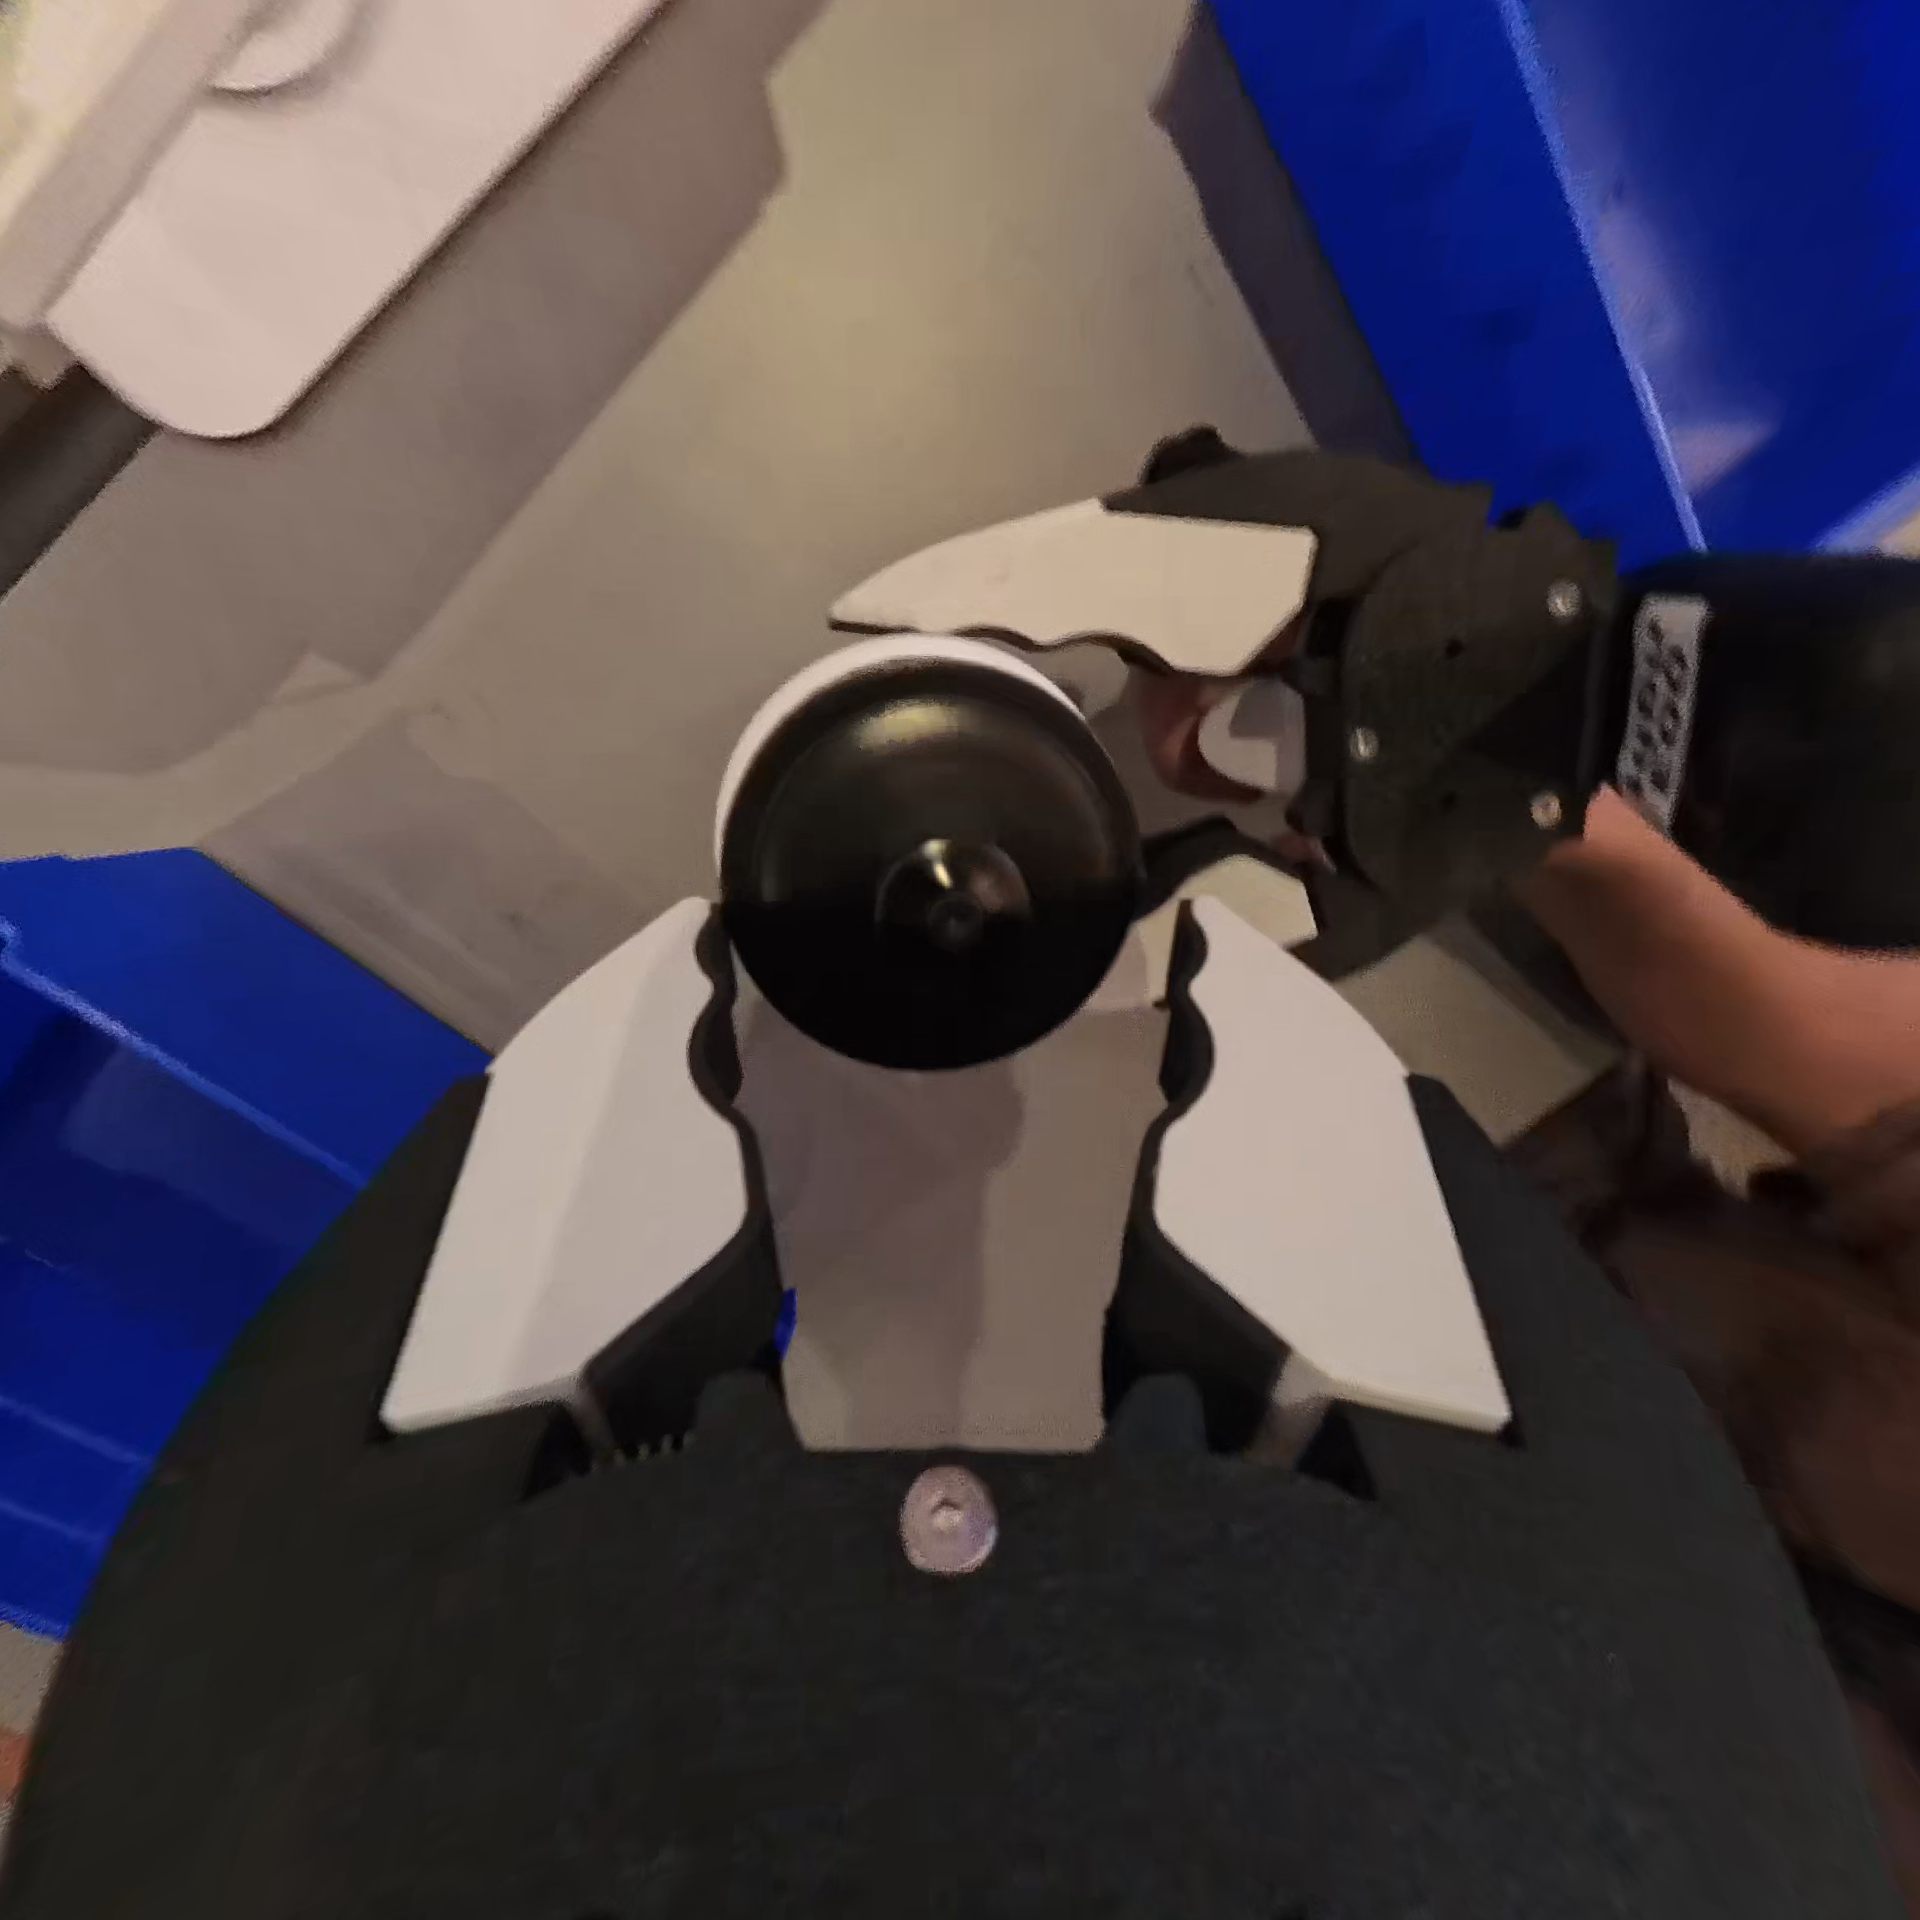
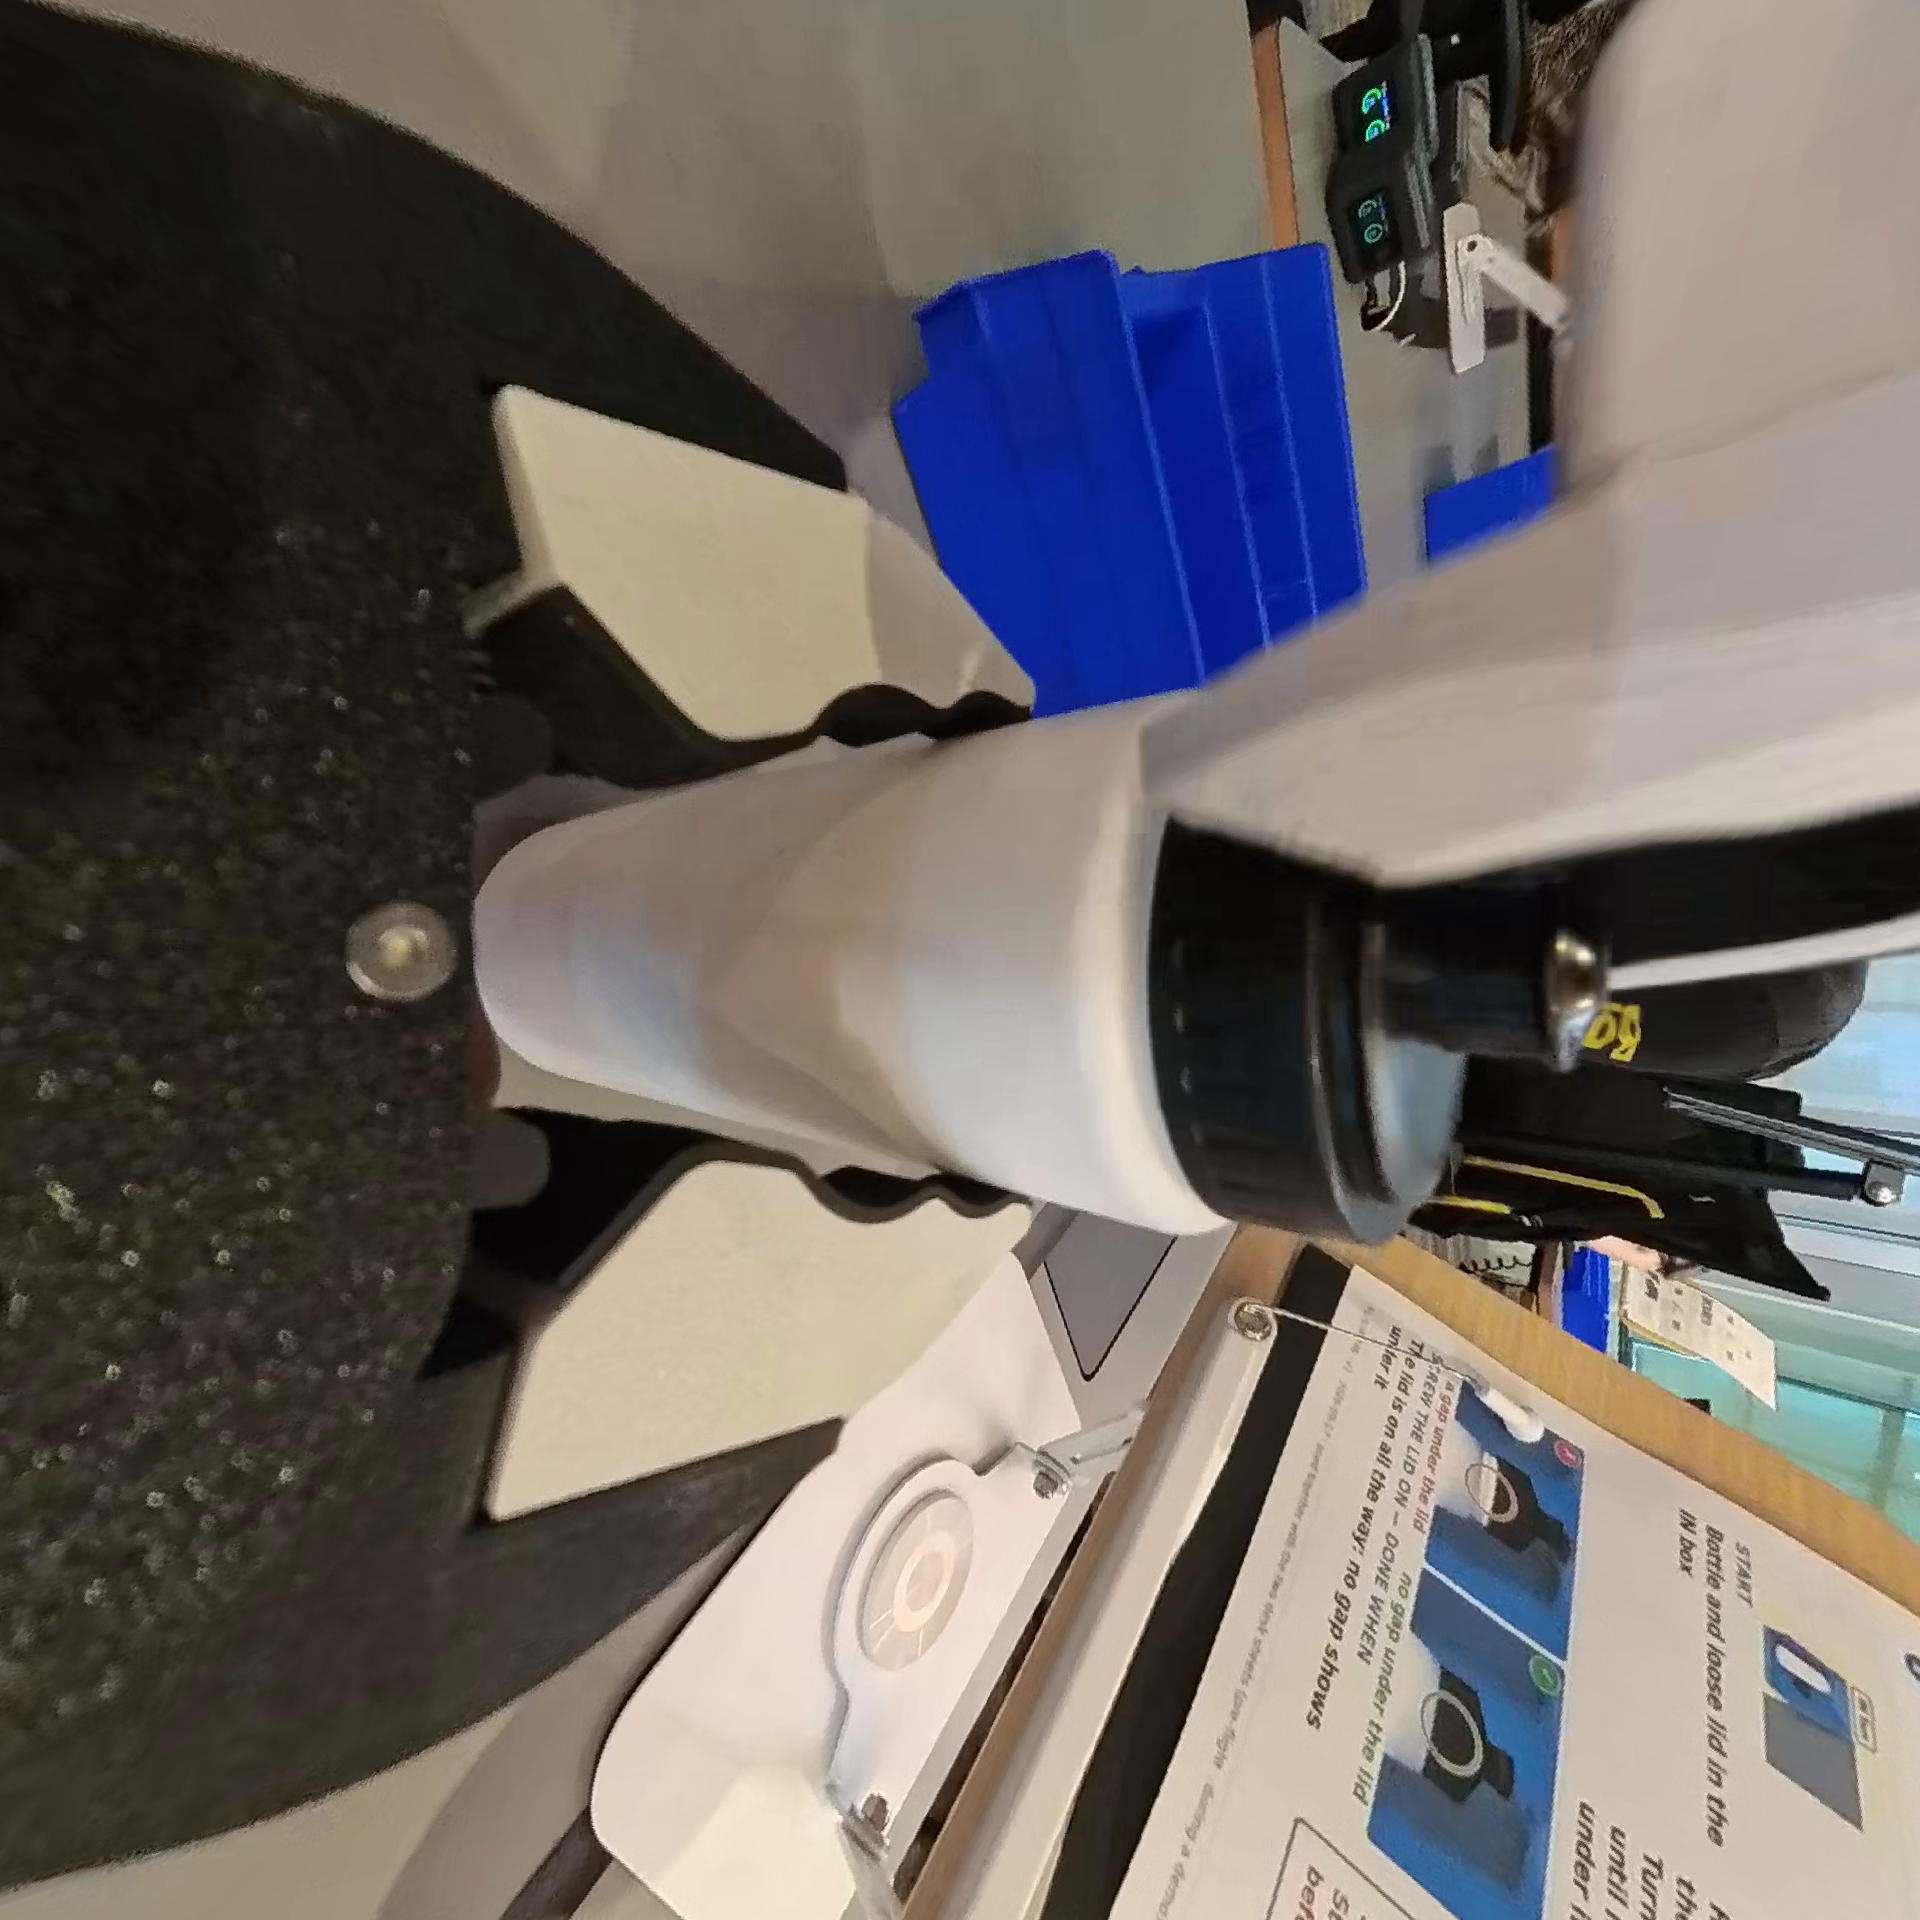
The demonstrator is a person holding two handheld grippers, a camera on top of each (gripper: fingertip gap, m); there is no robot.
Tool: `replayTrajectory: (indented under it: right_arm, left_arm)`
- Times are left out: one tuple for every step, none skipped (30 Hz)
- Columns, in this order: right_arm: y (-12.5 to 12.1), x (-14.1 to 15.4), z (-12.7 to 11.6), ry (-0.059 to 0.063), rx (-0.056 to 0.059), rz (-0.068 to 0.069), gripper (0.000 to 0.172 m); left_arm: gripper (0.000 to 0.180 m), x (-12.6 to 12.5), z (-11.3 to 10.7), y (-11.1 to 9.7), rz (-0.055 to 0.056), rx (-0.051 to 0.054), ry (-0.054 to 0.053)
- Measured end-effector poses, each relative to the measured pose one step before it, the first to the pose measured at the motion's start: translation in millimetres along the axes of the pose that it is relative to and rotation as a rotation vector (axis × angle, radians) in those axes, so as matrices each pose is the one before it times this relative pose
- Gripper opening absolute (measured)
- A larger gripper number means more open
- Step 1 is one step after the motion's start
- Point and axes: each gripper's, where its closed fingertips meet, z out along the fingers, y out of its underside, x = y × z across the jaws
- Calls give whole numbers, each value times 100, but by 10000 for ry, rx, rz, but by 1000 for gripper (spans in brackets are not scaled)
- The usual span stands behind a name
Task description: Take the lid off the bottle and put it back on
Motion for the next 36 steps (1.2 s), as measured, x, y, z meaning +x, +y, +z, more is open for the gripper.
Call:
replayTrajectory:
  right_arm:
    - [8, 4, 9, 8, 9, 8, 81]
    - [-6, 29, 5, -8, 40, 22, 81]
    - [-6, 61, 19, -18, 48, 47, 81]
    - [-5, 34, 11, -35, 47, 25, 81]
    - [-9, 6, -1, -54, 34, 10, 81]
    - [10, 10, -6, -36, 10, 19, 81]
    - [3, 6, -2, -18, -10, 9, 81]
    - [8, -67, -17, -38, -13, -24, 81]
    - [6, -59, 4, -24, -6, -29, 81]
    - [4, 0, -2, 8, 14, 14, 81]
    - [5, 4, 4, -1, 37, 11, 81]
    - [2, 37, -2, -1, 32, 23, 81]
    - [0, 34, 12, 2, 16, 34, 81]
    - [8, 21, -11, -1, -5, 19, 81]
    - [14, 5, 6, 3, -29, 0, 81]
    - [9, -6, -5, 1, -24, -8, 81]
    - [7, -9, -4, 0, -6, -6, 81]
    - [6, 20, 3, 5, -5, 11, 81]
    - [4, 21, 11, 8, 4, 16, 81]
    - [4, 40, -3, -3, 15, 36, 81]
    - [12, 35, 6, -2, 7, 28, 81]
    - [-2, 21, 7, 9, 1, -3, 81]
    - [14, -43, 13, -3, -13, -34, 81]
    - [16, -4, 25, 34, -41, -10, 81]
    - [10, 19, 28, 57, -36, 1, 81]
    - [10, 25, 8, 61, -10, -2, 81]
    - [0, 28, 13, 57, -2, 6, 81]
    - [6, 33, 9, 57, -7, -2, 81]
    - [6, 3, 15, 42, -7, -17, 81]
    - [-3, -7, 0, 25, -7, -14, 81]
    - [5, -50, -11, 10, -4, -41, 81]
    - [-2, -78, -2, 8, -9, -63, 81]
    - [12, -41, 2, 51, -39, -37, 81]
    - [9, 23, 17, 74, -45, 3, 81]
    - [3, 28, 28, 60, -24, 2, 81]
    - [-1, 30, 7, 38, 8, 7, 81]
  left_arm:
    - [81, 77, -300, 283, 597, -129, 289]
    - [81, -252, -342, 236, 920, -141, -32]
    - [81, -808, -417, 56, 1216, -39, -547]
    - [82, -1024, -417, 7, 1484, -7, -826]
    - [89, -708, -338, 141, 1553, -61, -685]
    - [95, -322, -219, 120, 1323, -39, -390]
    - [88, 45, -101, 34, 953, -4, -35]
    - [76, 420, 32, -160, 588, 56, 370]
    - [76, 370, 58, -490, 212, 196, 489]
    - [83, 0, 42, -658, -16, 244, 346]
    - [90, -42, -20, -550, 0, 166, 318]
    - [91, 93, -13, -280, 155, 60, 333]
    - [90, -88, 56, -80, 270, -30, 165]
    - [88, -360, 155, -2, 262, -69, -29]
    - [88, -365, 265, -40, 178, -41, -20]
    - [88, -277, 356, -111, 132, 27, 51]
    - [88, -98, 412, -125, 176, 54, 143]
    - [85, 56, 429, -125, 200, 60, 237]
    - [85, 120, 407, -114, 98, 39, 279]
    - [85, 138, 339, -64, 26, -36, 297]
    - [83, 279, 197, 50, 86, -119, 339]
    - [76, 265, 53, 107, 113, -142, 243]
    - [76, -18, -44, 85, 67, -126, -20]
    - [76, -39, -34, 51, -25, -114, -62]
    - [76, -28, 13, 36, -205, -113, -49]
    - [76, -11, 21, 24, -406, -88, -15]
    - [76, 21, 9, 19, -523, -64, 3]
    - [76, 30, 3, 1, -533, -24, -39]
    - [76, 7, -2, -7, -532, 33, -103]
    - [76, 37, 6, -3, -581, 64, -109]
    - [76, 91, 4, 15, -654, 87, -82]
    - [76, 71, -7, 19, -721, 97, -61]
    - [76, -19, -11, -33, -773, 124, -104]
    - [76, -52, 9, -52, -864, 126, -130]
    - [76, -49, -3, -60, -930, 107, -125]
    - [76, -57, 1, -108, -903, 144, -125]
